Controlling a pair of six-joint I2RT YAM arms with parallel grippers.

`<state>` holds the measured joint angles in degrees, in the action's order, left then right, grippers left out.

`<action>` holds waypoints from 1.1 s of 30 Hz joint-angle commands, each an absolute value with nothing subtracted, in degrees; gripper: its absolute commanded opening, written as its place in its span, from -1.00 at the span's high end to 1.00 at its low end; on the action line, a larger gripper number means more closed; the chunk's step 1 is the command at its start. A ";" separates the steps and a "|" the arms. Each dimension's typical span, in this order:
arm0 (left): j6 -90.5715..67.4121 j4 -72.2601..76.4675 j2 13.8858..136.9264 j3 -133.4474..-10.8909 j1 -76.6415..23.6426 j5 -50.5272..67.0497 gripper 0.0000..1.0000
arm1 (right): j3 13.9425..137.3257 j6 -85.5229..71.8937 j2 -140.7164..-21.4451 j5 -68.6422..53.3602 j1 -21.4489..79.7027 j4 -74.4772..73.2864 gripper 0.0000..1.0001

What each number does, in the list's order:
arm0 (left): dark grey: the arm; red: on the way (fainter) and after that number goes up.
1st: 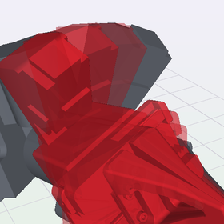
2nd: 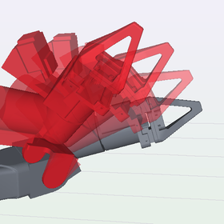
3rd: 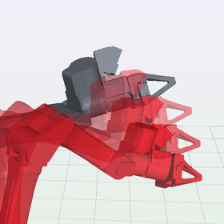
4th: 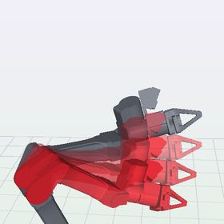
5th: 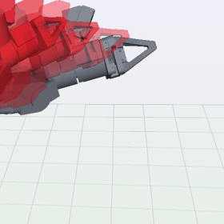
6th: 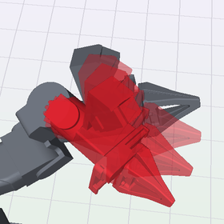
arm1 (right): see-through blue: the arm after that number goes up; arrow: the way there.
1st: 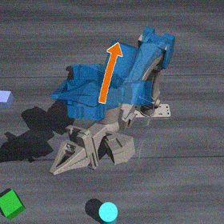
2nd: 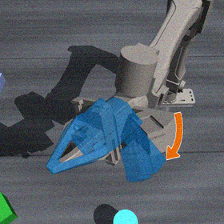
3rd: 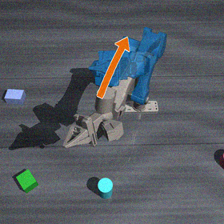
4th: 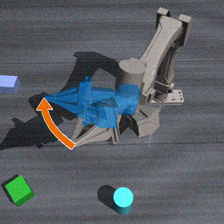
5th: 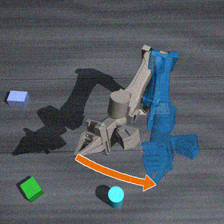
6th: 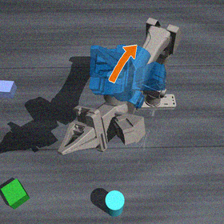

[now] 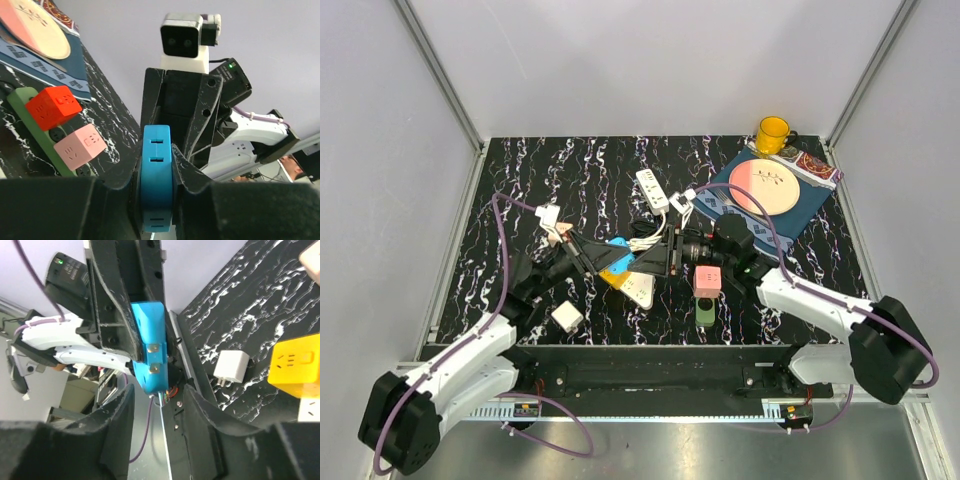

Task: Insert the plug
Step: Adjust the socket at the center of the board.

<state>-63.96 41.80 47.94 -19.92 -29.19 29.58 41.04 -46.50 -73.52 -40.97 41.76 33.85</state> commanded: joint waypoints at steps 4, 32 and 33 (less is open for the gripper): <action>-49.06 16.85 41.66 -29.35 -29.09 22.17 1.00 | 43.42 -36.13 -66.71 -28.67 41.92 14.96 -0.26; -54.75 -25.31 38.49 -35.51 -29.18 2.11 1.00 | 47.02 -44.11 -91.05 -2.81 46.05 6.68 -0.34; -55.02 -25.92 38.67 -35.51 -29.18 2.11 1.00 | 47.02 -44.56 -91.49 -2.90 47.19 6.68 -0.34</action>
<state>-52.56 -23.09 38.63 -33.52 -29.19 4.34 44.80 -41.63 -90.04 -4.95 43.94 4.73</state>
